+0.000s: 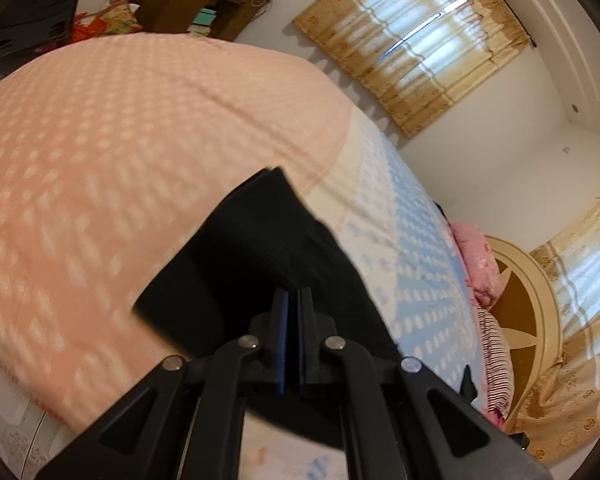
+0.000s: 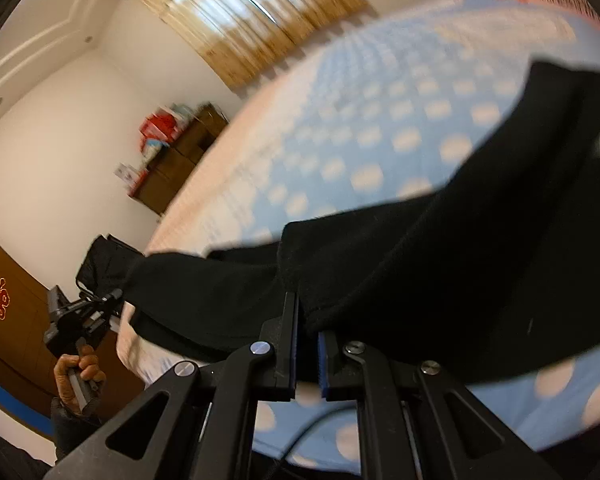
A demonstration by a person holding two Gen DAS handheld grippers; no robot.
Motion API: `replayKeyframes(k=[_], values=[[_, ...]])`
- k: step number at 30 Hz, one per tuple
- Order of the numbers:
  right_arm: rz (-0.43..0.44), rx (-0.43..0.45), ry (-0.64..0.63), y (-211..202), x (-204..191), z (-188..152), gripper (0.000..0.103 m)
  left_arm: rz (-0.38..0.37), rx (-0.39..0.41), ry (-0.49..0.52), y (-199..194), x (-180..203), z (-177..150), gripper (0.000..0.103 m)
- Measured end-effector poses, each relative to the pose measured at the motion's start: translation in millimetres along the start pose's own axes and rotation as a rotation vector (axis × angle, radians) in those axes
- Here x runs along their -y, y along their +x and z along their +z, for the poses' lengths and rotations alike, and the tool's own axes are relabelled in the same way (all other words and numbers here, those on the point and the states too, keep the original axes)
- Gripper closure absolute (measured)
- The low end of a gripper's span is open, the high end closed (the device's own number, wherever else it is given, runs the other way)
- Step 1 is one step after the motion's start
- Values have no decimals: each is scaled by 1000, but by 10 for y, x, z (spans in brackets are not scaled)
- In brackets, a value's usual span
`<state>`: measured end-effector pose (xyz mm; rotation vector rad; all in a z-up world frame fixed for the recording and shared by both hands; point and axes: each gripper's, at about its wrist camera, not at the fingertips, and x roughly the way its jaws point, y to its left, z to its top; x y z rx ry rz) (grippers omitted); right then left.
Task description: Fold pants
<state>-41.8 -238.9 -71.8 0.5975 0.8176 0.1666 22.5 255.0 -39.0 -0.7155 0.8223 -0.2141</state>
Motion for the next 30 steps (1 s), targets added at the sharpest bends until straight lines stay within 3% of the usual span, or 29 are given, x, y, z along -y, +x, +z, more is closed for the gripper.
replayKeyframes(k=[8, 13, 20, 22, 25, 28, 30], values=[[-10, 1, 6, 39, 79, -91, 95, -1, 2, -5, -53, -68, -90, 99], [-14, 2, 12, 66, 95, -54, 95, 100, 33, 125, -166, 37, -164, 99], [-54, 1, -19, 68, 59, 10, 95, 109, 57, 59, -323, -168, -117, 100], [-54, 10, -15, 62, 57, 18, 95, 78, 40, 47, -266, -149, -100, 99], [-41, 14, -4, 41, 66, 28, 95, 39, 10, 27, -124, -83, -80, 87], [-36, 12, 3, 36, 75, 21, 95, 7, -46, -56, 87, -155, -49, 74], [-36, 7, 3, 42, 78, 16, 95, -27, -40, -111, 146, -212, -34, 74]])
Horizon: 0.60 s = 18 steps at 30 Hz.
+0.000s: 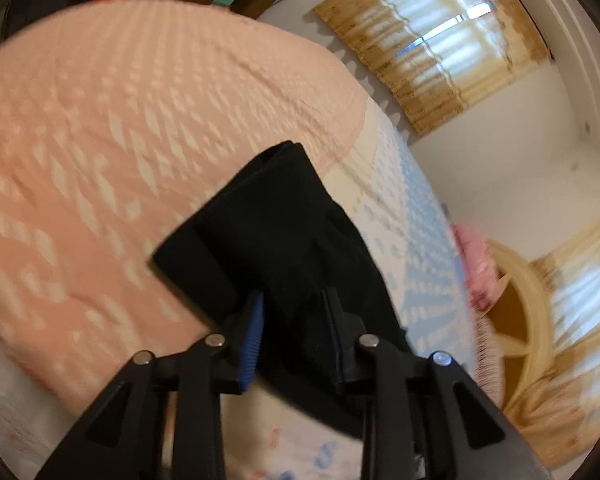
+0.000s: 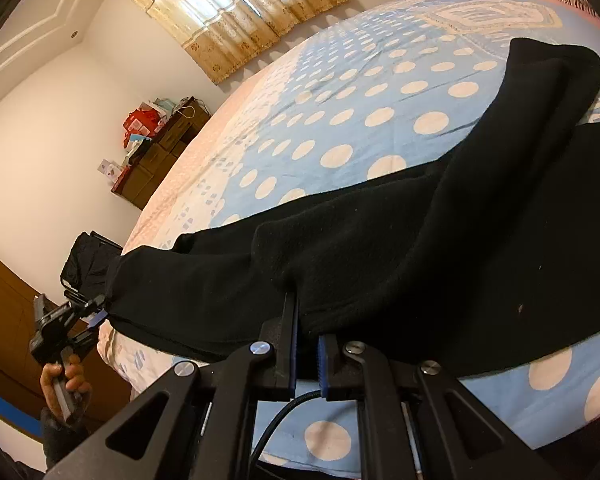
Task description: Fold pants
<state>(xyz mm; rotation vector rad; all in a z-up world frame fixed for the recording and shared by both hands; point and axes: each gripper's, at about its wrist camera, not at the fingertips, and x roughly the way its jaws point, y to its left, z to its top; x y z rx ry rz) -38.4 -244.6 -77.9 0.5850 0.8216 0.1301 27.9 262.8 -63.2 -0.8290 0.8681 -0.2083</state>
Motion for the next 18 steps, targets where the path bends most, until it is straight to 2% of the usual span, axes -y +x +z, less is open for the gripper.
replayKeyframes(k=[4, 6, 7, 10, 14, 18], values=[[-8, -10, 0, 32, 19, -1, 95, -27, 77, -76, 49, -60, 37, 74], [-10, -10, -8, 28, 7, 3, 95, -38, 88, -74, 77, -51, 35, 91], [-10, -8, -18, 14, -11, 19, 95, -41, 87, -76, 81, -47, 35, 97], [5, 14, -57, -74, -85, 64, 95, -44, 116, -54, -63, 7, -5, 96], [-1, 15, -92, -118, -112, 77, 95, 49, 191, 77, -342, 190, -111, 96], [-19, -47, -62, 36, -6, -50, 95, 162, 155, 98, -231, 79, -175, 96]])
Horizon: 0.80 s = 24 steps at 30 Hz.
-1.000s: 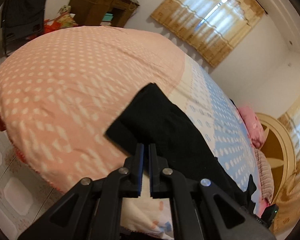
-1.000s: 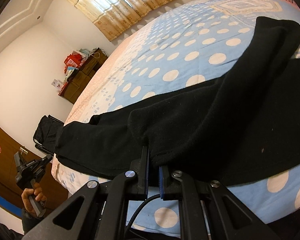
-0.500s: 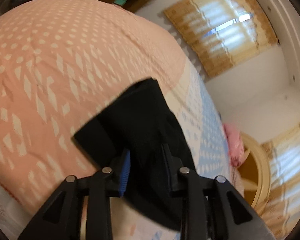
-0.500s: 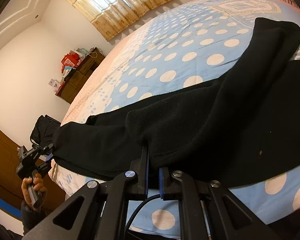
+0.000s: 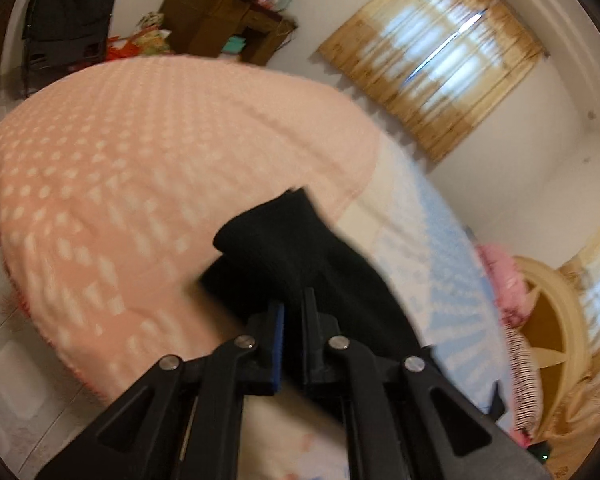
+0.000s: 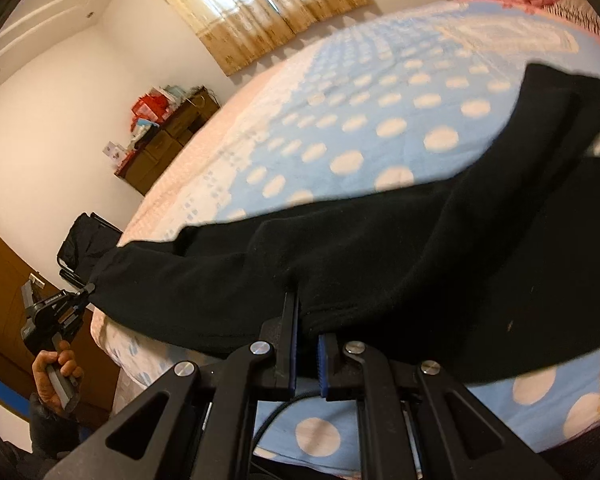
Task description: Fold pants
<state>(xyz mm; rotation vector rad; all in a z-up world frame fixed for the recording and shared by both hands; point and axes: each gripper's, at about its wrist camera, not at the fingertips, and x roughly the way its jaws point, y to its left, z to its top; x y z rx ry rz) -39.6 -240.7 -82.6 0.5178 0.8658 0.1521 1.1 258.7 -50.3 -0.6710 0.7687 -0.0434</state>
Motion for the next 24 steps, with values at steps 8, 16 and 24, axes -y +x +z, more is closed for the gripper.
replayKeyframes(k=[8, 16, 24], values=[[8, -51, 83, 7, 193, -118, 84, 109, -23, 92, 67, 79, 16, 82], [-5, 191, 67, -705, 165, 155, 54, 224, 221, 212, -392, 260, 100, 53], [225, 8, -247, 548, -1106, 651, 54, 208, 152, 275, 12, 393, -20, 53]])
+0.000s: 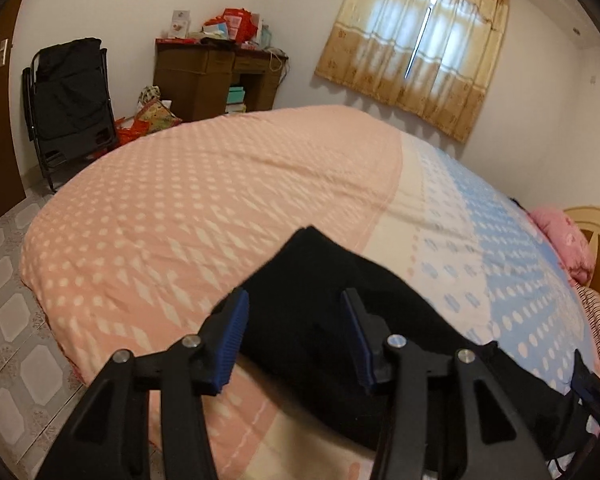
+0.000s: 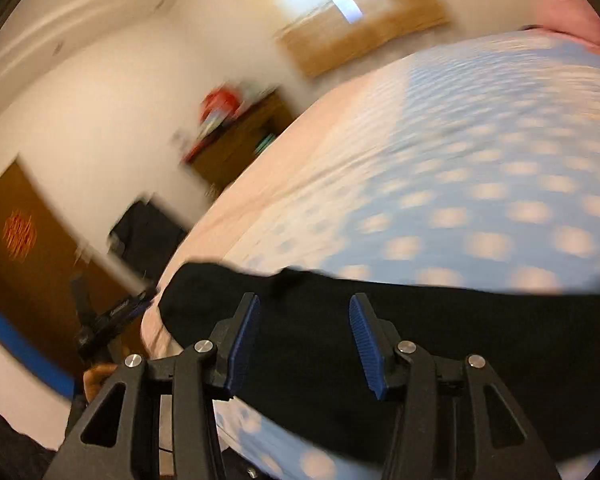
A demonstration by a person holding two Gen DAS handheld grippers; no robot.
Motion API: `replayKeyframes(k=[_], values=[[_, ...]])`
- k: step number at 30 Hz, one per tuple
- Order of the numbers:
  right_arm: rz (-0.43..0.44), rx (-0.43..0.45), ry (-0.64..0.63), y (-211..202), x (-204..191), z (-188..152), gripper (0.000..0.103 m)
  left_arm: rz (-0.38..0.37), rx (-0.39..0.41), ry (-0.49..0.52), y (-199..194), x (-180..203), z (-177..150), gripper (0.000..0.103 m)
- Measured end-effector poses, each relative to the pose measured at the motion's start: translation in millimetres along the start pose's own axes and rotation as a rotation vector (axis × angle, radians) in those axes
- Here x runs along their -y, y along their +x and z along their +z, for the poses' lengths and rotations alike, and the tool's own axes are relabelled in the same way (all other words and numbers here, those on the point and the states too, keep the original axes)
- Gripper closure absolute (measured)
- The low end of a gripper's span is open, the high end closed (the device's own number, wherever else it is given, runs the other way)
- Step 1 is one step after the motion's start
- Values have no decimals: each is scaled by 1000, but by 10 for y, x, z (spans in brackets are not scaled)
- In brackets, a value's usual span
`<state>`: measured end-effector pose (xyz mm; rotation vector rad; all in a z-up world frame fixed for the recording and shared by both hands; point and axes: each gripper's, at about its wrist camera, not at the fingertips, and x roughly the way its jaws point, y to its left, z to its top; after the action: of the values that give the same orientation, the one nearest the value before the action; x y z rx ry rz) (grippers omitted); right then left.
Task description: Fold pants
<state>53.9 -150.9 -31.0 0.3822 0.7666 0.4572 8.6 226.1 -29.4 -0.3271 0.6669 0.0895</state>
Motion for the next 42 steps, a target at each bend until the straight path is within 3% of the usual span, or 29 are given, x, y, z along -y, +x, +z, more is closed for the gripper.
replayKeyframes(k=[3, 7, 10, 13, 16, 20, 23, 26, 28, 31, 33, 37, 39, 42], values=[[95, -116, 26, 724, -123, 81, 54, 15, -5, 24, 19, 30, -27, 53], [90, -223, 55, 1281, -198, 46, 54, 20, -1, 37, 16, 28, -6, 51], [110, -221, 42, 1387, -271, 53, 55, 32, -1, 35, 52, 6, 15, 46], [159, -278, 35, 1481, -301, 82, 86, 34, -14, 25, 108, -3, 42, 39], [158, -255, -7, 1411, -304, 246, 87, 55, -19, 46, 138, 41, 66, 31], [147, -158, -22, 1220, -208, 622, 88, 132, 16, 109, 127, 129, 77, 22], [119, -174, -28, 1343, -79, 662, 88, 167, -2, 143, 215, 170, 42, 21], [72, -247, -9, 1628, 130, 596, 88, 208, -44, 166, 375, 175, -15, 21], [130, -257, 77, 1733, 313, 597, 92, 206, -56, 165, 422, 163, -33, 19], [222, -299, 223, 1683, 527, 675, 92, 210, -50, 157, 390, 140, 13, 17], [175, -272, 244, 1470, 623, 724, 87, 220, -43, 159, 339, 119, 68, 18], [-21, -107, 153, 828, 593, 763, 87, 228, 7, 159, 177, 72, 147, 18], [-21, -76, 47, 633, 373, 701, 87, 229, 28, 159, 106, 61, 168, 18], [11, -127, -124, 615, -35, 508, 88, 209, 41, 153, 55, 67, 168, 18]])
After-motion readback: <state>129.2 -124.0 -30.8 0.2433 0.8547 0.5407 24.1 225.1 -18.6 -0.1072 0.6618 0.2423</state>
